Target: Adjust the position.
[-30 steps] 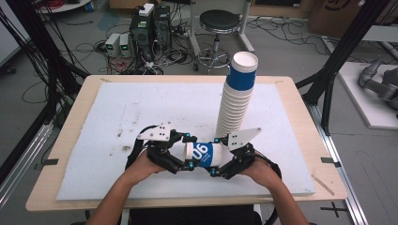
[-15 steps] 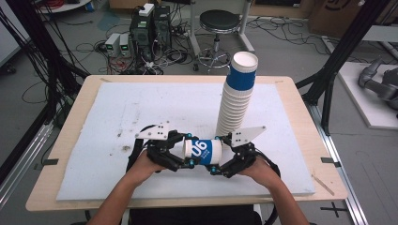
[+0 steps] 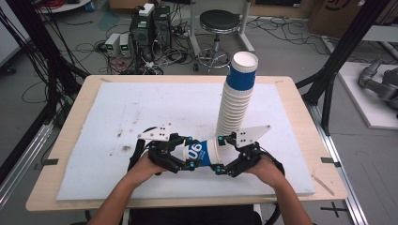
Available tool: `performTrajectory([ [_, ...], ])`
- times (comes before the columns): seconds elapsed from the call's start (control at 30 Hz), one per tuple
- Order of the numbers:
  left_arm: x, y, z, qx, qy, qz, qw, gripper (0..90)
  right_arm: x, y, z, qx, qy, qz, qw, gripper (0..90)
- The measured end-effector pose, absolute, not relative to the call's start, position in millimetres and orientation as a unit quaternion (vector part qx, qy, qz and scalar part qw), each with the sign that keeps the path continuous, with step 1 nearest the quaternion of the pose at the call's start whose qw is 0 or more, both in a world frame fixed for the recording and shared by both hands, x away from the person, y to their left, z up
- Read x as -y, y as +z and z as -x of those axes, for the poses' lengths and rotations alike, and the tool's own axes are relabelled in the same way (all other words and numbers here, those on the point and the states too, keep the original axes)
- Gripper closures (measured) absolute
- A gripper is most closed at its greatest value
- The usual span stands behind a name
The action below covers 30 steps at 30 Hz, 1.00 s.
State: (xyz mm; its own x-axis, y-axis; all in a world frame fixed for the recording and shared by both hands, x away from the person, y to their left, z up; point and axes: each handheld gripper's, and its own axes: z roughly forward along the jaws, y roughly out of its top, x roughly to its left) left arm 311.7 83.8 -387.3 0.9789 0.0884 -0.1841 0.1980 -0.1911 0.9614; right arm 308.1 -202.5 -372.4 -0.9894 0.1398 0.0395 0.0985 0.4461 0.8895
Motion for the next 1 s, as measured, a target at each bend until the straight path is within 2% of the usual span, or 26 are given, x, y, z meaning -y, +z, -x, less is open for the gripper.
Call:
performTrajectory([
  [0.3,-74,-394,-308,-0.065,-0.051,-0.807,0.585,27.1,201,-374,-308,-0.873,0.485,-0.040,0.012,21.2],
  [0.73,-86,-387,-312,-0.084,-0.034,-0.761,0.642,27.1,209,-374,-312,-0.827,0.552,-0.106,-0.009,15.7],
  [0.87,-86,-387,-312,-0.085,-0.031,-0.752,0.653,26.9,213,-374,-315,-0.795,0.594,-0.123,-0.030,13.8],
  [0.93,-84,-389,-312,-0.087,-0.032,-0.756,0.648,26.7,212,-374,-315,-0.793,0.596,-0.122,-0.027,14.6],
  [1.0,-83,-392,-312,-0.087,-0.032,-0.763,0.640,26.8,213,-373,-314,-0.794,0.596,-0.113,-0.021,22.5],
])
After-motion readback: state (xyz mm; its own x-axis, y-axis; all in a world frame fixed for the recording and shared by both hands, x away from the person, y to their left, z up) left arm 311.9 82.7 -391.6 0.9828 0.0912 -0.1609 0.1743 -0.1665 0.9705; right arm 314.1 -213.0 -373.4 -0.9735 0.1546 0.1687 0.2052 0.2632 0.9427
